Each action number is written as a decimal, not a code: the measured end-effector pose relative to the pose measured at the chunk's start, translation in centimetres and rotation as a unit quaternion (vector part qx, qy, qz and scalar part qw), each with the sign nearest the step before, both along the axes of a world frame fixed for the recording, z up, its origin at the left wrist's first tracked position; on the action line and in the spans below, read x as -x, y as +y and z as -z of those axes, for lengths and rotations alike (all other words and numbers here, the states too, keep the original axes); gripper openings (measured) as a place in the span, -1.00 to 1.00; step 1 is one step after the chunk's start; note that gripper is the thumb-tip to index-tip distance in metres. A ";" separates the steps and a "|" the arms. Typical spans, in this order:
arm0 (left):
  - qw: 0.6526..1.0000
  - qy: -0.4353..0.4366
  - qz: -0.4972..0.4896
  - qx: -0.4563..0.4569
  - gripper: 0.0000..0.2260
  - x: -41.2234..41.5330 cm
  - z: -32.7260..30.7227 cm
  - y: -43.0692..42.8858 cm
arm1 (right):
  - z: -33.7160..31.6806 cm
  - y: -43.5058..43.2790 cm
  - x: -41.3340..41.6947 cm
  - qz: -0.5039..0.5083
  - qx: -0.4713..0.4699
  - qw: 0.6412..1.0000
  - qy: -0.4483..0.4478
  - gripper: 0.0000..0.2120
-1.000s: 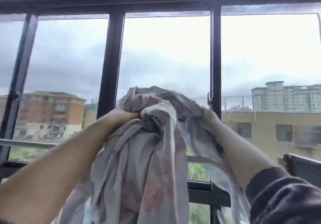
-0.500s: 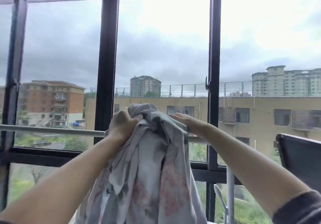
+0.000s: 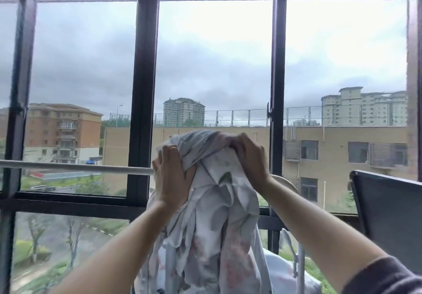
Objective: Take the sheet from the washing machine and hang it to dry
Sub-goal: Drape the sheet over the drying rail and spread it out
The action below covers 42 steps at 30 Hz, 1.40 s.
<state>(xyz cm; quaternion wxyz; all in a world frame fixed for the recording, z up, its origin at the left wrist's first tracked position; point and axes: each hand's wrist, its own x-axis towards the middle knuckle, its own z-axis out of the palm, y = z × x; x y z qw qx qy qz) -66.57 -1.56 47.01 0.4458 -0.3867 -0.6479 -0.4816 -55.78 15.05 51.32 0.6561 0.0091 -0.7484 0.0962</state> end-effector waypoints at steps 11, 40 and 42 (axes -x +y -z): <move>0.990 -0.058 0.024 0.126 -0.63 -1.2 5.2 -2.6 | 8.5 -1.3 -1.3 0.118 -0.040 0.987 -0.102 -0.90; 0.973 0.031 0.192 0.122 -0.49 -18.4 17.8 0.1 | 21.2 -7.5 -20.8 0.125 0.290 0.941 -0.122 -0.51; 0.964 0.031 0.229 0.129 -0.51 -22.1 19.2 2.1 | 23.3 -6.1 -25.3 0.165 0.317 0.926 -0.121 -0.51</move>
